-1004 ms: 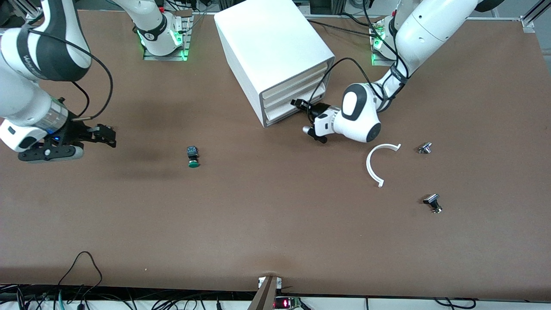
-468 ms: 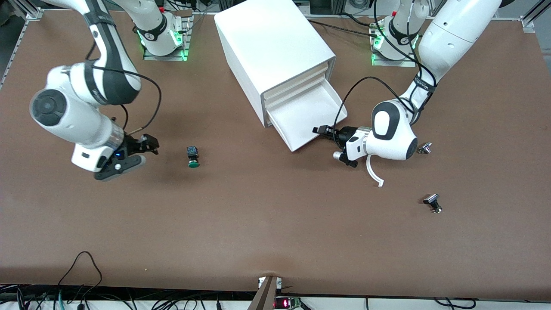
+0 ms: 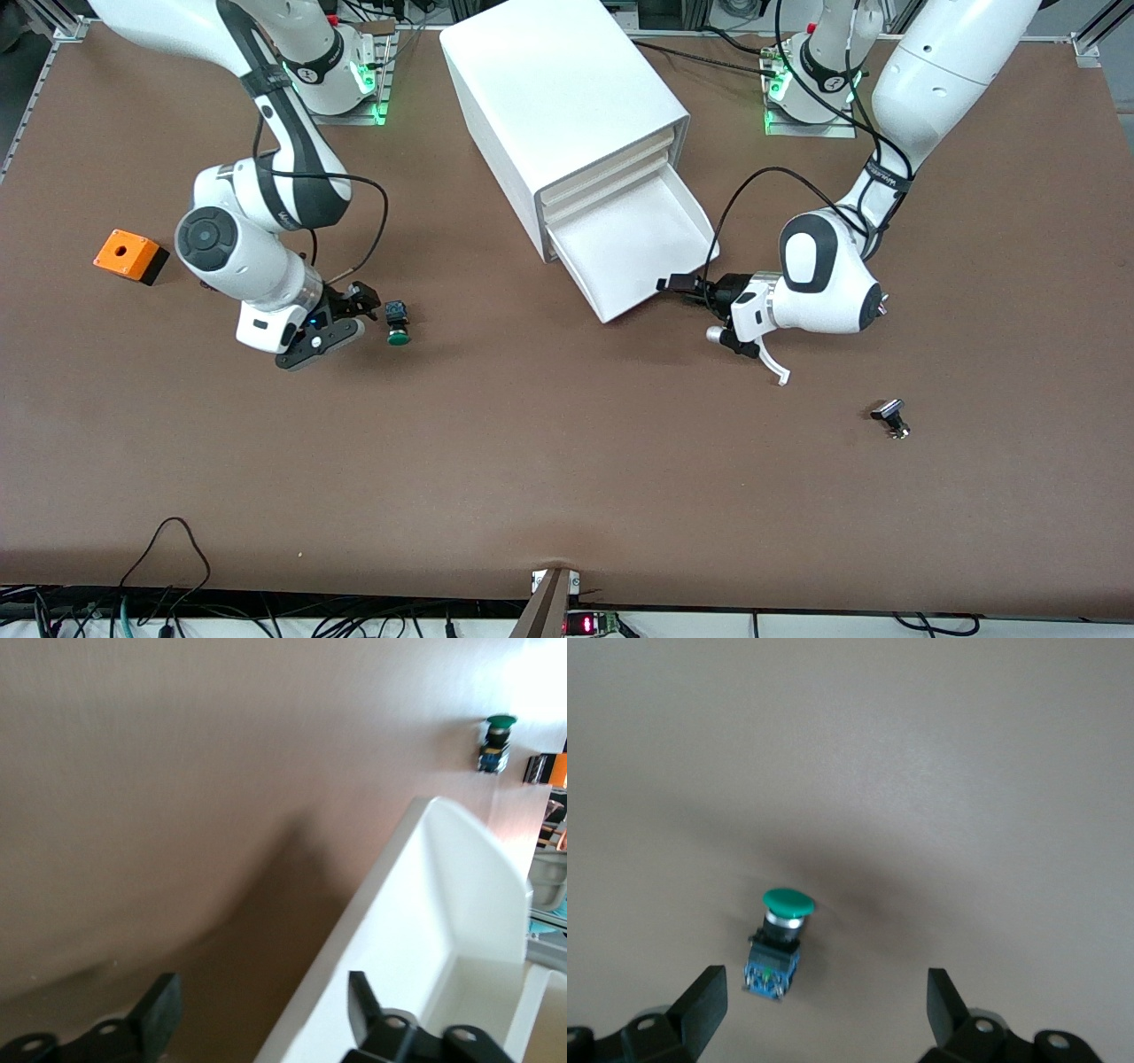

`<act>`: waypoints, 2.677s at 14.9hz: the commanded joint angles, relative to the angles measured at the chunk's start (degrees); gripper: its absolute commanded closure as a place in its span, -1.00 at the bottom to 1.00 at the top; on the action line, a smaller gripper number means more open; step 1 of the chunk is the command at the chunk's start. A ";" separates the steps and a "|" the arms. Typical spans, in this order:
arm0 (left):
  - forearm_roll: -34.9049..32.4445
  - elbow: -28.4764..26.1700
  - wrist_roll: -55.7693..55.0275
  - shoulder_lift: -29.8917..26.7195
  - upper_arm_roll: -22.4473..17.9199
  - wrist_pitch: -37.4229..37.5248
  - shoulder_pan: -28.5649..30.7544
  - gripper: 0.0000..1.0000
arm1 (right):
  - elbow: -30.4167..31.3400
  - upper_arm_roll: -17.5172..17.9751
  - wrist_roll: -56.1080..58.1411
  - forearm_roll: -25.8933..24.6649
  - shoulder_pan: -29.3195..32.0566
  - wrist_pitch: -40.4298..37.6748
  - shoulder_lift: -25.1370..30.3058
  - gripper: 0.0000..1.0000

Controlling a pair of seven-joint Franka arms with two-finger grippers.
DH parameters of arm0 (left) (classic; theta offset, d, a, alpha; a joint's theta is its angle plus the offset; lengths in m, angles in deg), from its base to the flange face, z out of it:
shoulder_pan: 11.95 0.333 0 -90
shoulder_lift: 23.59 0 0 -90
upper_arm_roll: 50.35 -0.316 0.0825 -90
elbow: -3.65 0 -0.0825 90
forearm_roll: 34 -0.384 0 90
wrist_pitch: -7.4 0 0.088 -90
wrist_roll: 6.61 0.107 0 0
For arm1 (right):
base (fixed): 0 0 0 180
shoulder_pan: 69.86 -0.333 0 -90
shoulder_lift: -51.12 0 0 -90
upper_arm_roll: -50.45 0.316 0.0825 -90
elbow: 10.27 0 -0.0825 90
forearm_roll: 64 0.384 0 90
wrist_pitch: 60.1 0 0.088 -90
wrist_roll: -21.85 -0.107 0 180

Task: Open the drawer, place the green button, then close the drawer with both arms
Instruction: 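Lower the right gripper over the green button while the left gripper withdraws, then grasp the green button by its blue base with the right gripper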

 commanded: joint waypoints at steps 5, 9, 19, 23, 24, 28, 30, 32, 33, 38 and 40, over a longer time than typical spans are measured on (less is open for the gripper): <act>-4.17 -2.31 -1.27 -17.22 -4.30 -4.76 6.21 -1.00 | 5.02 0.44 -4.05 1.35 -0.18 10.42 -3.72 -1.00; -23.40 -2.05 -1.79 -26.45 -5.44 -1.09 8.33 -1.00 | 6.16 0.53 -10.73 1.35 -2.20 10.70 -3.64 -1.00; -49.44 15.51 -14.43 -33.06 -9.85 27.99 8.15 -1.00 | 13.11 0.53 -12.42 1.35 -3.00 15.97 -1.44 -1.00; -53.59 17.90 -18.40 -32.98 -9.67 31.27 7.01 -1.00 | 13.37 1.67 -12.51 1.44 -3.00 17.02 -2.14 -1.00; -53.68 17.99 -18.75 -32.98 -9.67 31.36 6.40 -1.00 | 13.37 1.76 -13.73 1.35 -3.00 17.11 -2.40 -1.00; -53.68 17.99 -20.59 -32.89 -9.67 32.94 6.39 -1.00 | 13.28 2.64 -15.76 1.35 -3.26 17.29 -3.02 -0.99; -53.68 17.99 -22.61 -32.98 -9.67 33.55 6.39 -1.00 | 13.28 2.64 -15.76 1.35 -3.26 17.99 -3.81 -0.97; -53.33 18.25 -24.55 -32.72 -9.15 36.27 6.39 -1.00 | 13.11 2.64 -15.59 1.35 -3.26 18.43 -4.42 -0.94; -53.24 19.21 -25.25 -32.54 -9.06 36.98 6.48 -1.00 | 12.93 2.64 -15.50 1.26 -3.18 18.52 -4.69 -0.94; -53.15 19.39 -25.61 -32.45 -9.06 37.51 6.92 -1.00 | 12.67 2.38 -14.88 1.17 -3.17 18.61 -5.04 -0.74; -53.06 19.39 -25.61 -32.45 -9.14 37.51 7.10 -1.00 | 11.97 2.38 -14.88 1.17 -3.09 18.35 -5.56 -0.39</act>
